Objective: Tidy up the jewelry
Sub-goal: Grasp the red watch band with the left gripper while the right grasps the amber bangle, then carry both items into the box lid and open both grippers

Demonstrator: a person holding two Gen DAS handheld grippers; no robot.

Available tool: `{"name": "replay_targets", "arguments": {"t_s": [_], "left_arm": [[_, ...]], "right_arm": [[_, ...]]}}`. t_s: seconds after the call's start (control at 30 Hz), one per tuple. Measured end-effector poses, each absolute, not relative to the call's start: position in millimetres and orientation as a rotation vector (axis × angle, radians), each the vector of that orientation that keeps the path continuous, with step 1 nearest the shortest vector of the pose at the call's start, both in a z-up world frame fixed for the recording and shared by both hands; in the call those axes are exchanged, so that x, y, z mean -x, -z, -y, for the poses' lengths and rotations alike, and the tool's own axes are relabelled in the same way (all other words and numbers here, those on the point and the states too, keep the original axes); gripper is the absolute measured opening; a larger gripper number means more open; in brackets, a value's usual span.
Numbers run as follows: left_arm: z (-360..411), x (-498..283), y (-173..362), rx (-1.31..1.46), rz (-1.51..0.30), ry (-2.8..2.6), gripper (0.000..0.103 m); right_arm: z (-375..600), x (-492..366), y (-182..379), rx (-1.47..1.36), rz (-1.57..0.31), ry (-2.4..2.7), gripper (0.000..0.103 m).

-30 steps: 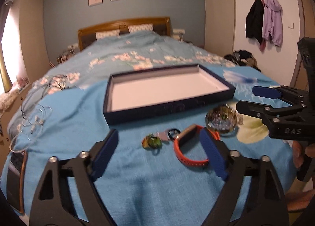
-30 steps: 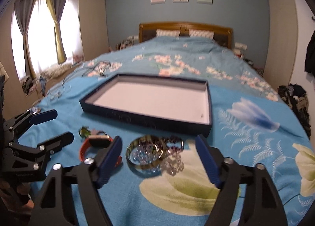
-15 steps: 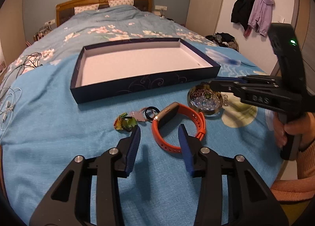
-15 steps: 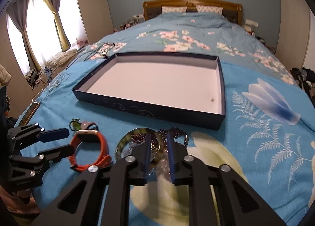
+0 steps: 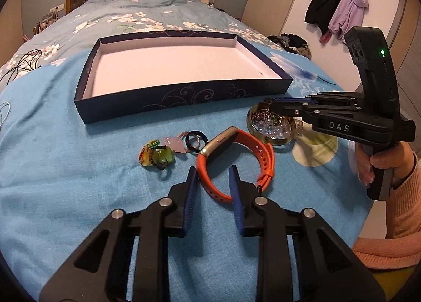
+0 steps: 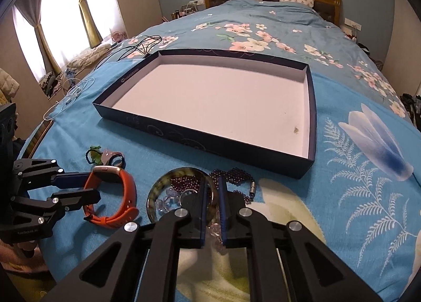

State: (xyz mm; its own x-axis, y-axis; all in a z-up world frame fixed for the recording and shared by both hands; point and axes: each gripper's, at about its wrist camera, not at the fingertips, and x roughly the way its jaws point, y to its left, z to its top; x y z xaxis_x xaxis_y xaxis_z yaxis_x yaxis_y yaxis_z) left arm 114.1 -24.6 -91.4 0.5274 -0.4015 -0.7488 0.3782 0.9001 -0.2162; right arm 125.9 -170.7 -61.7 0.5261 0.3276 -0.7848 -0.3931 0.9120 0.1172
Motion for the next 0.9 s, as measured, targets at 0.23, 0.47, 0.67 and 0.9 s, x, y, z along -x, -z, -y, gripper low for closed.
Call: {"name": "replay_targets", "arguments": {"t_s": [0.23, 0.47, 0.67, 0.9], "left_arm": [[21, -120, 91, 0.035, -0.91, 0.452, 0.01], [23, -123, 92, 0.002, -0.917, 0.45, 0.013], [23, -122, 90, 0.006, -0.913, 0.45, 0.008], [14, -126, 75, 0.05, -0.89, 0.472, 0.008]], "right_arm": [[178, -116, 46, 0.006, -0.86, -0.464, 0.007], [186, -111, 35, -0.044, -0.806, -0.459, 0.007], [190, -112, 27, -0.061, -0.772, -0.456, 0.007], [197, -121, 16, -0.074, -0.73, -0.438, 0.007]]}}
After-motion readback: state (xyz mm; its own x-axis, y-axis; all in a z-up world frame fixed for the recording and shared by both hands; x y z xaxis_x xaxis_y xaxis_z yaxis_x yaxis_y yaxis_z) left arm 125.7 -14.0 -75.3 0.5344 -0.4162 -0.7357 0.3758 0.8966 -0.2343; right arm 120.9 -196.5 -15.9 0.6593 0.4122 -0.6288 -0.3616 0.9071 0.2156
